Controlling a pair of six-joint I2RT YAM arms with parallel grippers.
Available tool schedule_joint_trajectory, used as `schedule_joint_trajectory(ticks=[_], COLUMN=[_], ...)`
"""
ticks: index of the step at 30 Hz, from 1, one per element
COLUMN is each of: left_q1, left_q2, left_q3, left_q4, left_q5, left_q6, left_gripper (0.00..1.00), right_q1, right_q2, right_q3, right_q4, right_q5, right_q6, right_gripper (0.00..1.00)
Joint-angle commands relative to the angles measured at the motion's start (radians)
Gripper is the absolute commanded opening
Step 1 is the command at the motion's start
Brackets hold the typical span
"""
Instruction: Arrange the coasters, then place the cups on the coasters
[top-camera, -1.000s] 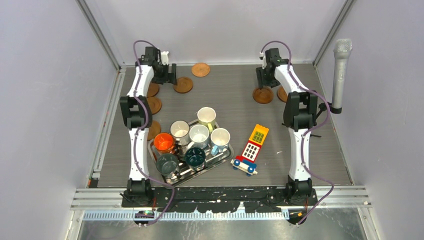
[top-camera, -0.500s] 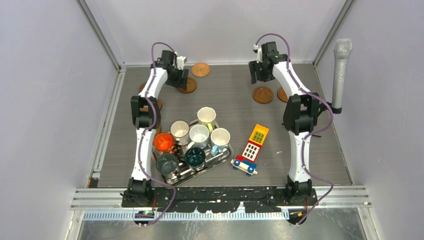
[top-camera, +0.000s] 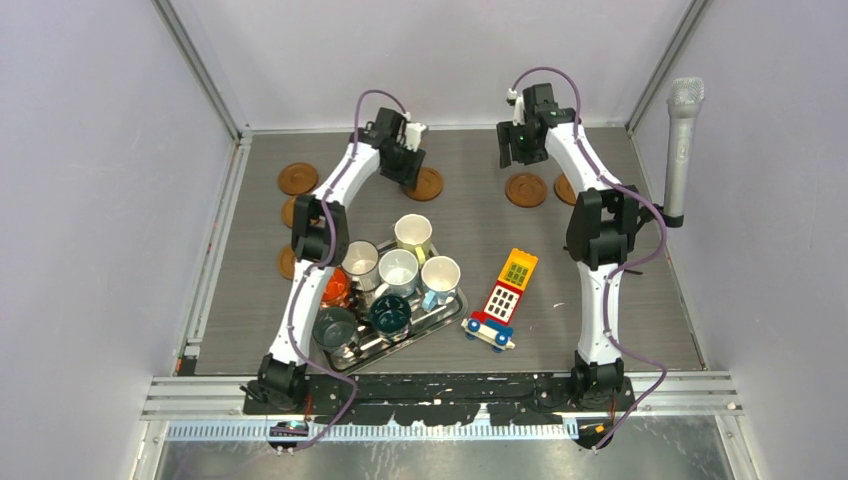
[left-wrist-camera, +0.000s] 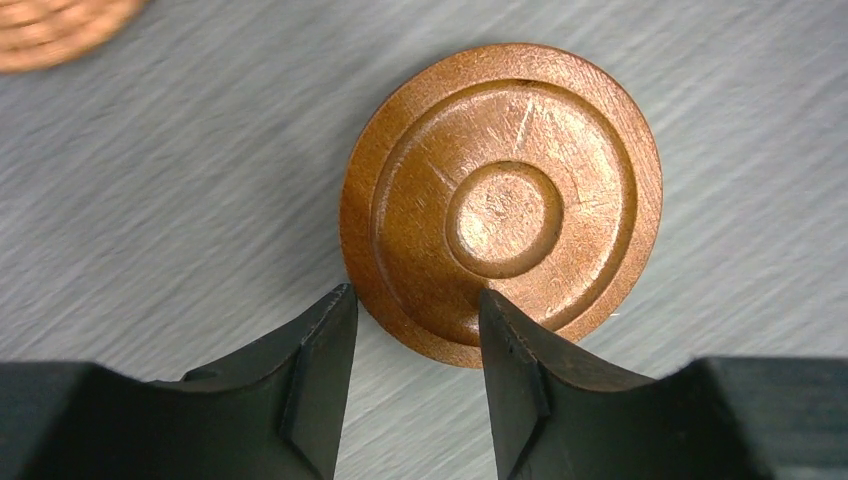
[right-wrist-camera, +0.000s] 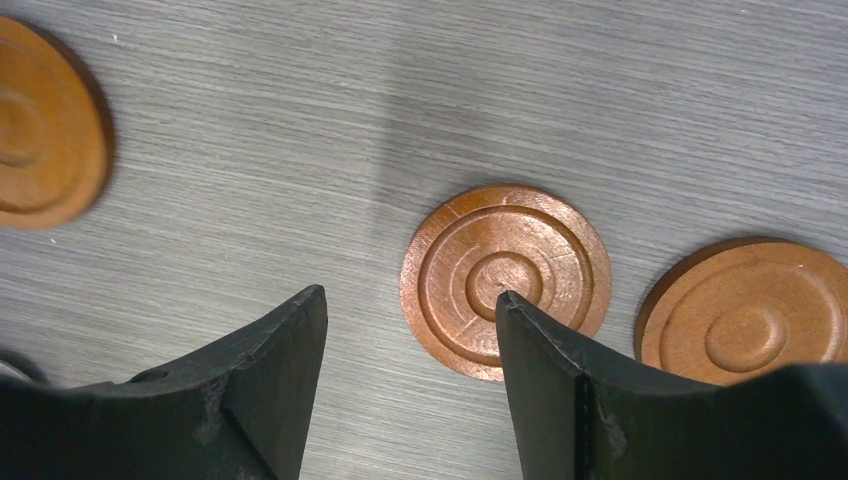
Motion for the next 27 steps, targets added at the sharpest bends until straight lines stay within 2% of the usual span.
schedule_joint_trajectory(ticks=[1,9,18,27], left_q1=[-0.064,-0.1,-0.023,0.042], left_q2=[-0.002,0.016,-0.091,-0.037], left_q3=[-0.009,0.028,-0.02,0.065], left_q4=[-0.009,0.012,0.125,0.253], left_q5=[0.05,0.113,0.072,-0.083], left_q6=[-0.035,-0.106,-0.106,-0.105], left_gripper=[0.49,0.49,0.69,0.8], right_q1=[0.033,0.109,0.197,0.245], right_q2=[-0.02,0.037,0.132,0.199], right_q3=[0.018,0.047,0.121,0.131], right_q4=[0.011,0.021,0.046,0.063], right_q5=[-0.023,-0.03,0.024,0.159], right_q6=[0.03,0.046,0.046,0.004], right_gripper=[0.68,0.67,0.68,0.69])
